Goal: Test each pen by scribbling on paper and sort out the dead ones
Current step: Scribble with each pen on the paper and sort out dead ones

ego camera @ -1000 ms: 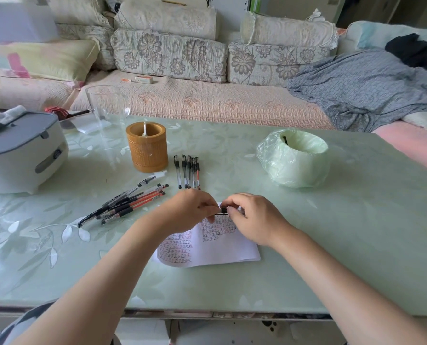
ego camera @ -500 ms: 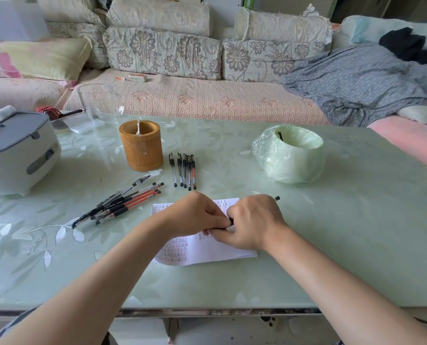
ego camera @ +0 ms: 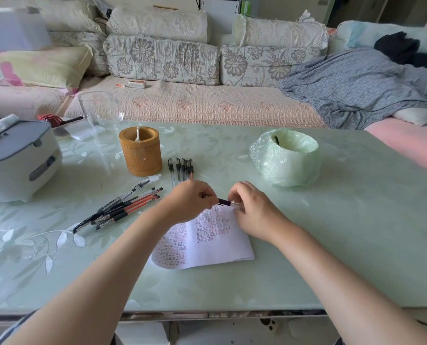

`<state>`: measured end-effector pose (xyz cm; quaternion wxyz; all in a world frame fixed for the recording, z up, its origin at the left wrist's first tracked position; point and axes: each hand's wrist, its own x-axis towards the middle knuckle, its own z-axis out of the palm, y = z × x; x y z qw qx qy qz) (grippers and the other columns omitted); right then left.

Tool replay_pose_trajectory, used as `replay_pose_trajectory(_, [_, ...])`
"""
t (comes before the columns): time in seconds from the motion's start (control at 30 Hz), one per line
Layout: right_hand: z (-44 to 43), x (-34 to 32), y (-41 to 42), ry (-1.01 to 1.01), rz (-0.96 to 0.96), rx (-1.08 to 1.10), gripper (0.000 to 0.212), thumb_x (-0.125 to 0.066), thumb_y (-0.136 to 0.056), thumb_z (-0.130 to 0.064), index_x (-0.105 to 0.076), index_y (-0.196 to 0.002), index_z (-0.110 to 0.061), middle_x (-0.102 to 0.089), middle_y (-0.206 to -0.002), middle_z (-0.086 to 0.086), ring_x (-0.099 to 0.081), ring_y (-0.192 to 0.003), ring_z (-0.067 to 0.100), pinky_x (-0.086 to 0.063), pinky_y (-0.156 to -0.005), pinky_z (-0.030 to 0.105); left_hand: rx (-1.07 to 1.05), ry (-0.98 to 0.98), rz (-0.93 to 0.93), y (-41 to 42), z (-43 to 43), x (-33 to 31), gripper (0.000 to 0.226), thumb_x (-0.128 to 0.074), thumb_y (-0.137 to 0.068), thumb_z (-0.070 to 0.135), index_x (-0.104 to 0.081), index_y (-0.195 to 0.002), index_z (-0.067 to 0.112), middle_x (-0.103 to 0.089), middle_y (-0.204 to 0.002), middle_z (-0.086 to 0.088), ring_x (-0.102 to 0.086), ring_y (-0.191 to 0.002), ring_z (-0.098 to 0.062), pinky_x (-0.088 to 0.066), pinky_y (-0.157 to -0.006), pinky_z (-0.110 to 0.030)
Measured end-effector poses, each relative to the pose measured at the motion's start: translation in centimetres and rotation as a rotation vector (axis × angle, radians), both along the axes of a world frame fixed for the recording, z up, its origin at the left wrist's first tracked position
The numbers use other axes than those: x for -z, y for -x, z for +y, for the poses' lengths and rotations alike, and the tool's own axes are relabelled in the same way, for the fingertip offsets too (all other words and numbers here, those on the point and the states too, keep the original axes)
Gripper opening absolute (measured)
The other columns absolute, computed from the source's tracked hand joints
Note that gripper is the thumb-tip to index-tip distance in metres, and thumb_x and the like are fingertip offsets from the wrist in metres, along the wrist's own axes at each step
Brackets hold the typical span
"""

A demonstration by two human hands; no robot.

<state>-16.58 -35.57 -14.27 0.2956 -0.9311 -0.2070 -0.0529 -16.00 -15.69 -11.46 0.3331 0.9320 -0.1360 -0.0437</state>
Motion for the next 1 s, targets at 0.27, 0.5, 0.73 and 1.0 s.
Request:
replay_pose_trajectory(0.27, [-2.1,-0.5,0.7,-0.226,0.094,0.15,0.023,-0.076,-0.076,-0.011,-0.064,-0.075,-0.03,-0.065,-0.071,-0.006,-0.057,-0.06,0.005,-0.045,-0.058,0.014,0.036,0.0,-0.041,-0.5,-1.7,-0.6,0.007,-0.07,-0.086,0.026,-0.073,-0.081,0.023,-0.07,-0.071,0.003,-0.067,-0.071,-0.022,-0.053,-0.061,-0.034])
replay_pose_trajectory(0.5, [-4.4,-0.7,1.3,-0.19,0.109,0.089,0.01,-0.064,-0.089,-0.016,-0.065,-0.091,-0.026,-0.062,-0.076,-0.007,-0.06,-0.065,0.008,-0.047,-0.065,0.026,0.04,0.158,-0.063,0.0,-5.0,-1.1,0.003,-0.07,-0.087,0.024,-0.072,-0.086,0.022,-0.069,-0.07,0.002,-0.059,-0.058,-0.01,-0.047,-0.056,-0.026])
replay_pose_trajectory(0.73, [-5.7,-1.5,0.3,-0.163,-0.121,0.132,0.01,-0.052,-0.098,-0.02,-0.059,-0.105,-0.017,-0.058,-0.098,-0.004,-0.051,-0.086,0.01,-0.036,-0.075,0.023,-0.017,0.33,-0.028,-1.1,-7.5,-0.6,0.028,-0.062,-0.092,0.037,-0.053,-0.114,0.022,-0.071,-0.089,-0.001,-0.064,-0.073,-0.016,-0.051,-0.068,-0.029])
replay_pose_trajectory(1.0, [-6.7,-7.0,-4.3,-0.318,-0.263,0.3,0.019,-0.073,-0.083,-0.014,-0.073,-0.102,-0.017,-0.069,-0.088,0.0,-0.061,-0.077,0.016,-0.045,-0.074,0.021,0.075,-0.267,0.029,-3.5,-4.9,2.8,0.058,-0.078,-0.066,0.06,-0.059,-0.116,0.038,-0.047,-0.11,0.005,-0.037,-0.112,-0.016,-0.04,-0.097,-0.034])
